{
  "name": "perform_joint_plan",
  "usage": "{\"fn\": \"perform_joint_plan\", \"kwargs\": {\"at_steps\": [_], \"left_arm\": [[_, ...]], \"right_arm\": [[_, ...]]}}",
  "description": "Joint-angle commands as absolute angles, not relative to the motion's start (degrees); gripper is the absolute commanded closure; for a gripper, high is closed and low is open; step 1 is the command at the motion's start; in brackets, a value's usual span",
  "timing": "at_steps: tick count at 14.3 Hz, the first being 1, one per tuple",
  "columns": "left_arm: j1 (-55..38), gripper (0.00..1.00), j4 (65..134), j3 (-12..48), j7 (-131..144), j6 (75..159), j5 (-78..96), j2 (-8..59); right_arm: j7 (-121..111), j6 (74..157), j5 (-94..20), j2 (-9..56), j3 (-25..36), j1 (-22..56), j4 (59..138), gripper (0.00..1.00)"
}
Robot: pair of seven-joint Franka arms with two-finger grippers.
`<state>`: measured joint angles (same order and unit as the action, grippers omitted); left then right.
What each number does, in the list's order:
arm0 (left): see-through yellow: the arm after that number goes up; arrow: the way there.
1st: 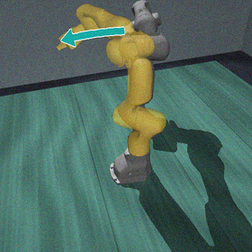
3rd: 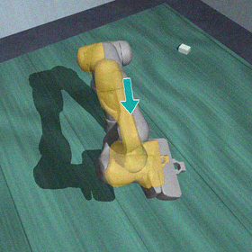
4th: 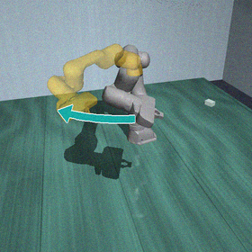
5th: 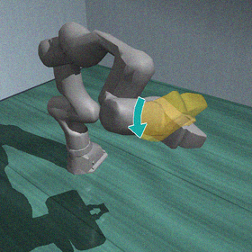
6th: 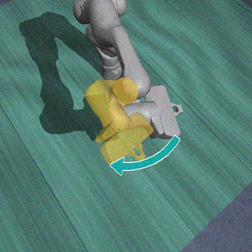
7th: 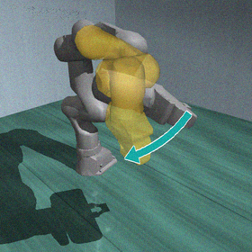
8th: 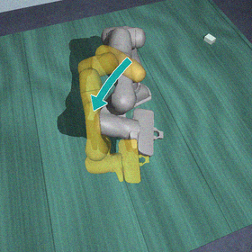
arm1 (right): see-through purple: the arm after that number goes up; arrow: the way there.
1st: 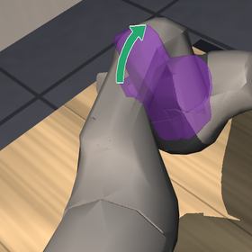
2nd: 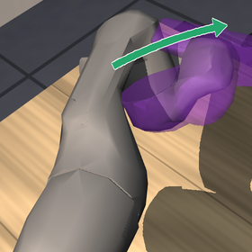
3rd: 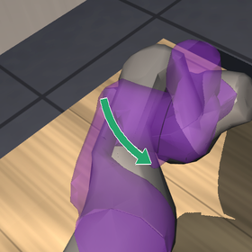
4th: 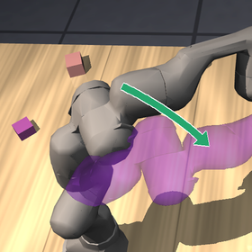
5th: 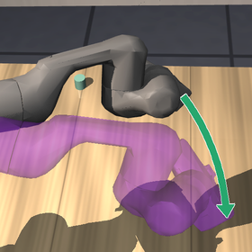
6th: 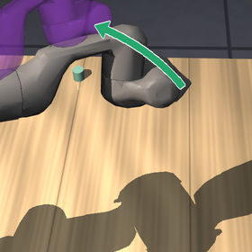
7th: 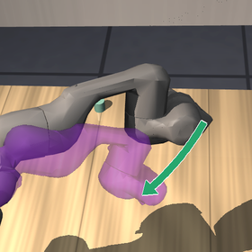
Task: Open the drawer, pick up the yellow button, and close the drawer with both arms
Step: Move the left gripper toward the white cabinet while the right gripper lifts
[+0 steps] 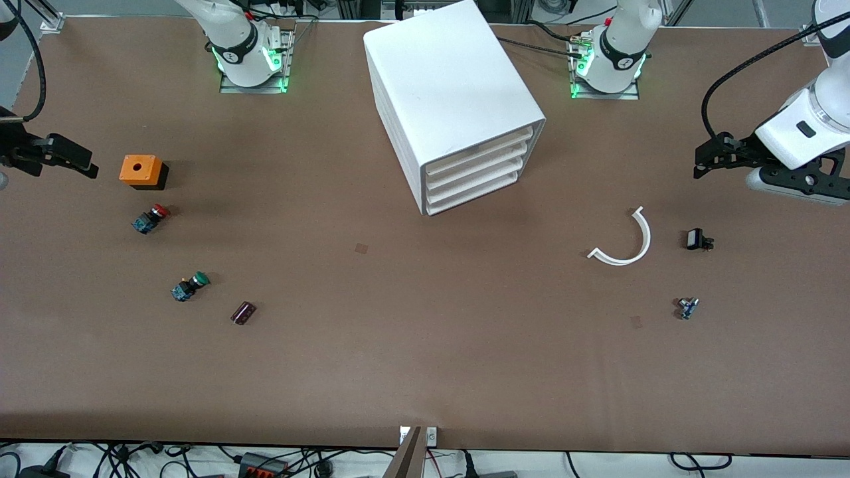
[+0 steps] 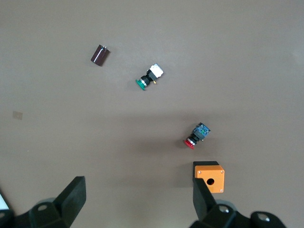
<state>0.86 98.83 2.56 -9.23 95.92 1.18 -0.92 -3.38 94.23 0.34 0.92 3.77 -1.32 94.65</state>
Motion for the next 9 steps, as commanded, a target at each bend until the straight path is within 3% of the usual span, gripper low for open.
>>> {"fn": "perform_joint_plan", "kwargs": {"at_steps": [1,9], "left_arm": [[0.5,0.0,97.3,2.6,-8.4,94.6,0.3,-0.5],[0.5,0.0,97.2,2.6,-8.5,94.5,0.3,-0.5]], "right_arm": [[-4.3,94.4,0.9,-0.8,3.9,-1.2,96.4,0.0],[-5.0,94.0,0.6,-0.7,3.8,-1.1,96.2,0.0]]}}
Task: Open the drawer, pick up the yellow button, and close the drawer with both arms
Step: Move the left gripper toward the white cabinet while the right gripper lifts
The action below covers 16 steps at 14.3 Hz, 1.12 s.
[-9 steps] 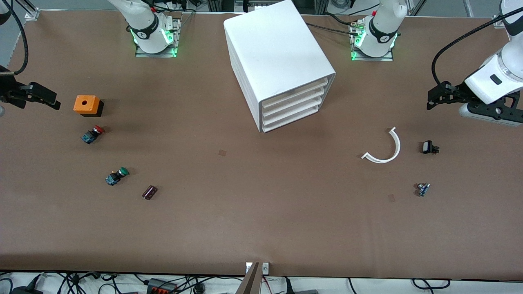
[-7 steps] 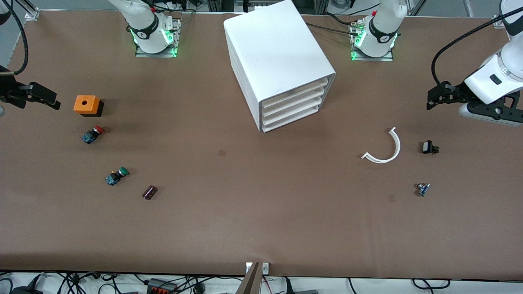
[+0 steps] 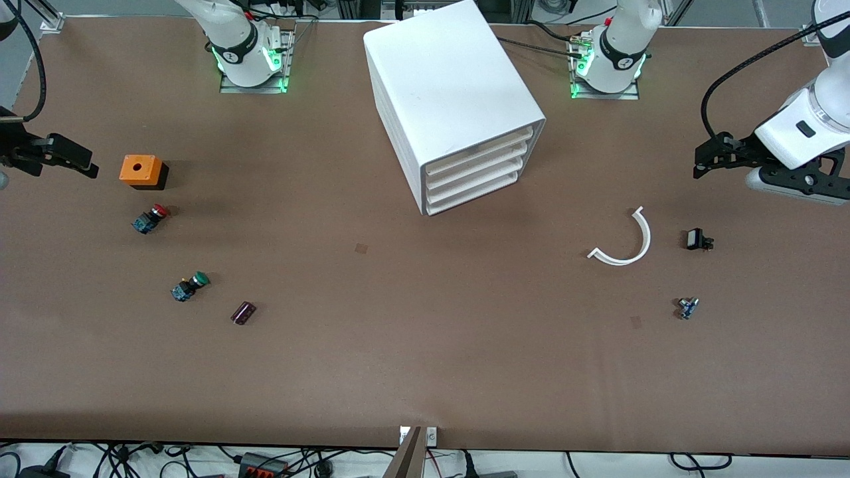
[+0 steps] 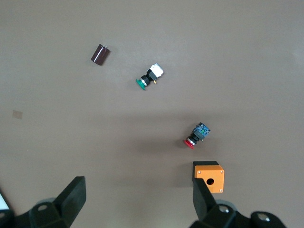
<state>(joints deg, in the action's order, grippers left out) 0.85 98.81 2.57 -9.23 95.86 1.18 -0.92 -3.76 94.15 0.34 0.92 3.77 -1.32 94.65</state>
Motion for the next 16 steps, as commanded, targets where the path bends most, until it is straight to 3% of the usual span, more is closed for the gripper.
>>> {"fn": "perform_joint_plan", "kwargs": {"at_steps": [1,9,16], "left_arm": [[0.5,0.0,97.2,2.6,-8.5,94.0,0.3,-0.5],[0.5,0.0,97.2,2.8,-8.6,91.2,1.6,-0.4],[0.9,0.0,95.9,2.7,-9.1,72.5,18.7,4.3]], "right_arm": [[-4.9,93.8,0.1,-0.5,3.7,-1.1,96.2,0.0],[-4.0,94.2,-1.0,3.3,3.2,8.5,94.9,0.0],[-3.9,94.6,-2.3,9.0,3.2,16.2,90.1,0.0]]}}
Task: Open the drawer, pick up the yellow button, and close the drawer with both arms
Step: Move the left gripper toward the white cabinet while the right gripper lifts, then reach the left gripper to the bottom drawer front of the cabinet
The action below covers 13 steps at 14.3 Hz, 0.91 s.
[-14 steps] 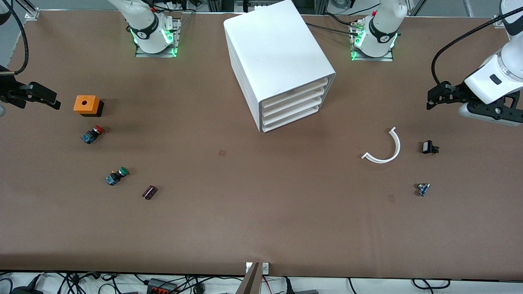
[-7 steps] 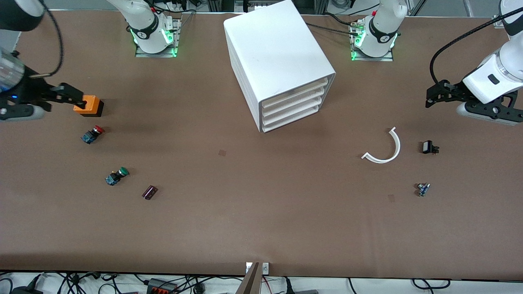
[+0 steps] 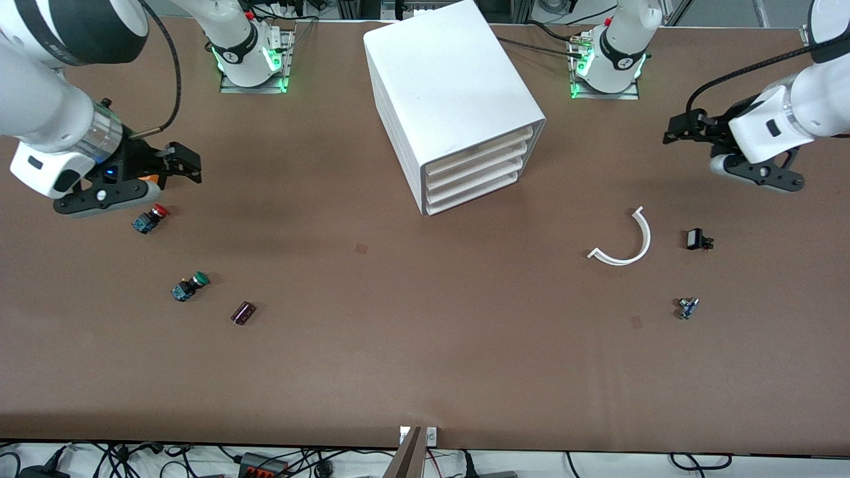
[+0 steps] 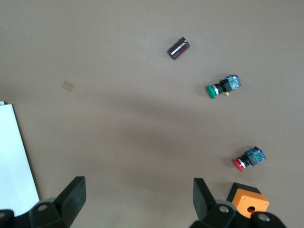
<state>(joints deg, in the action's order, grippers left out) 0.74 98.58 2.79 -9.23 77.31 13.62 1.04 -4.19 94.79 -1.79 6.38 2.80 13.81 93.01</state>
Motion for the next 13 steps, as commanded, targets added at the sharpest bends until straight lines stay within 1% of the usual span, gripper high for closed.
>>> {"fn": "perform_joint_plan", "kwargs": {"at_steps": [1,3,5,8,10,11,13], "left_arm": [[1.1,0.0,95.9,2.6,-9.1,71.1,21.9,5.9],[1.4,0.0,95.9,2.6,-9.3,69.6,28.7,8.9],[1.3,0.0,95.9,2.7,-10.9,70.0,36.3,12.2],[1.5,0.0,96.5,2.6,-25.2,70.3,48.4,19.1],[1.0,0.0,97.6,2.7,-33.7,73.2,51.7,21.6],[0.9,0.0,98.7,2.8,-35.8,74.6,53.7,22.4],[1.1,0.0,104.5,2.7,-39.6,76.8,61.7,23.5]], "right_arm": [[-3.8,95.2,-2.3,10.1,3.2,17.2,89.4,0.0],[-3.8,95.4,-2.4,11.8,3.2,18.4,87.6,0.0],[-3.8,95.4,-2.6,13.3,3.2,18.4,85.8,0.0],[-3.9,95.4,-2.5,13.3,3.2,18.4,85.7,0.0],[-4.1,95.4,-2.5,13.3,3.2,18.2,85.7,0.0],[-4.2,95.4,-2.5,13.3,3.2,18.2,85.8,0.0],[-4.6,95.3,-2.4,13.3,3.3,18.1,85.8,0.0]]}}
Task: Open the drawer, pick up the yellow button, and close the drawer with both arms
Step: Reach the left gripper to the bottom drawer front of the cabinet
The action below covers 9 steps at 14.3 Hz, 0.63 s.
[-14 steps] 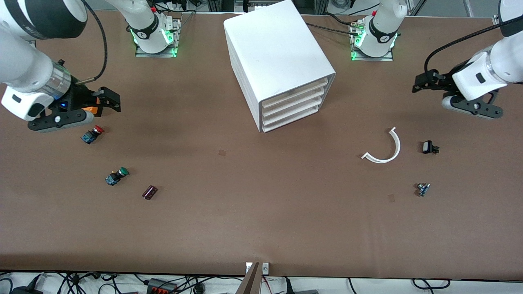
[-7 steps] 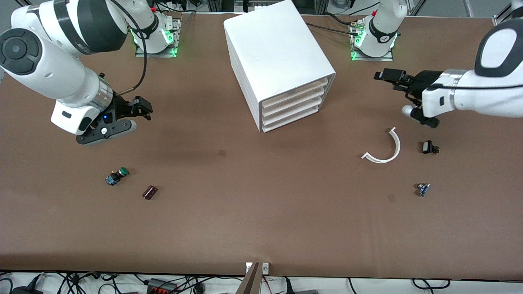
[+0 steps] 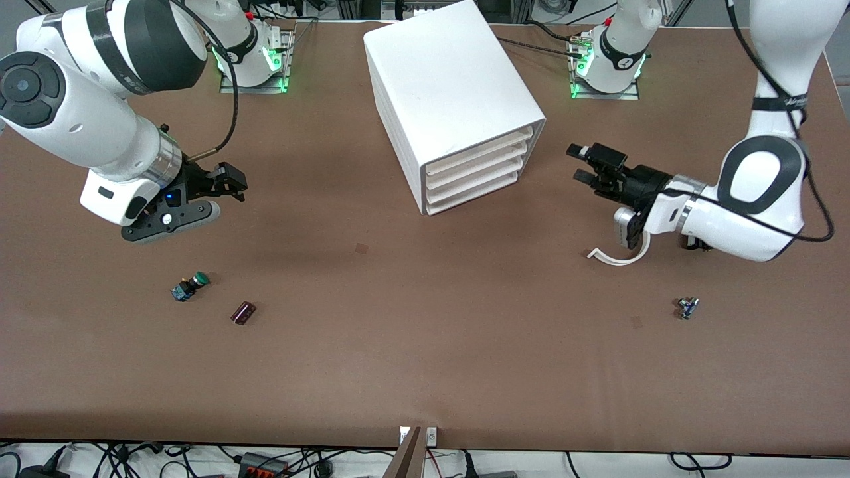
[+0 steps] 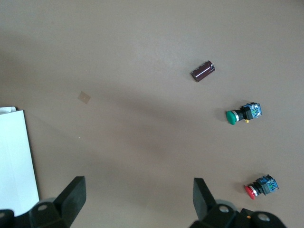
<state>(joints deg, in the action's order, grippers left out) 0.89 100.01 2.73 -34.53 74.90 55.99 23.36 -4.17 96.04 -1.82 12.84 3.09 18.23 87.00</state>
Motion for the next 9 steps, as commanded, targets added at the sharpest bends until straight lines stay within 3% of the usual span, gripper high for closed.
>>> {"fn": "perform_joint_plan", "kwargs": {"at_steps": [1,6,9], "left_arm": [[0.6,0.0,106.8,2.7,-43.5,77.8,63.6,23.7],[-2.6,0.0,115.0,2.8,-55.7,81.5,72.3,25.6],[-5.4,0.14,116.5,3.0,-55.8,83.1,73.7,26.4]], "right_arm": [[-4.6,95.3,-2.4,13.3,3.3,18.1,85.7,0.0],[-4.9,95.4,-2.3,13.4,3.6,17.9,85.4,0.0],[-5.0,95.4,-2.2,13.4,3.6,17.9,85.4,0.0]]}}
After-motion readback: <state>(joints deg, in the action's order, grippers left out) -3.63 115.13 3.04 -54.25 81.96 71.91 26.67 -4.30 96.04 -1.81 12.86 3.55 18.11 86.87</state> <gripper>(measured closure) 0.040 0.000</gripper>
